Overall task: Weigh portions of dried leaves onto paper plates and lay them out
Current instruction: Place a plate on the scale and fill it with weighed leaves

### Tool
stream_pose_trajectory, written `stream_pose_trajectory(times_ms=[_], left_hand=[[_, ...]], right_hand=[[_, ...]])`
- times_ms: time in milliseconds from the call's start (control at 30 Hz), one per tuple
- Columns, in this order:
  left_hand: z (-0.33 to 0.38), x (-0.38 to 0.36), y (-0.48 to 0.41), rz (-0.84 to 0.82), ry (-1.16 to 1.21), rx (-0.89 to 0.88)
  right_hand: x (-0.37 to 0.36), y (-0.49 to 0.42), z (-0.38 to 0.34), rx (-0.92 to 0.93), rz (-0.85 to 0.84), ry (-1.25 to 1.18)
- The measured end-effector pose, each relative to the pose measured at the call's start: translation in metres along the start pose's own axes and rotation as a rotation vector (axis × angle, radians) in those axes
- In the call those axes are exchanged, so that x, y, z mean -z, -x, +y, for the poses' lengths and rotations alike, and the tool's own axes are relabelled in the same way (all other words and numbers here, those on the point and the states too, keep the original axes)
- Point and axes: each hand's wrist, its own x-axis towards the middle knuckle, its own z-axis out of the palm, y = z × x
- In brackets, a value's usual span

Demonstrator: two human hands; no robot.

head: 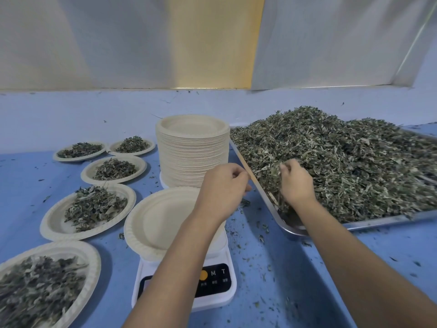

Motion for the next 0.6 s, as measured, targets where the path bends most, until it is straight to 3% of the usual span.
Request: stream_pose_trajectory(times_ms=[167,333,467,600], left_hand=[[-0.001,-0.001,0.001,0.02,0.051,0.035],[-0.002,0.001,0.0,0.081,0.182,0.147],[-0.001,0.01,-0.003,0.131,0.496,0.317],[-0.005,0.03,0.001,0.105,0.849,0.479]], right_hand=[[0.012,-0.001,0.001,-0.206,0.091,-0.443],[0.02,0.004,-0.012,-0.407,0.047,-0.792],[0.025,0.011,-0.038,-0.363,-0.042,-1.015],[0.027,0.028,-0.085,-0.223,-0.1,-1.046]])
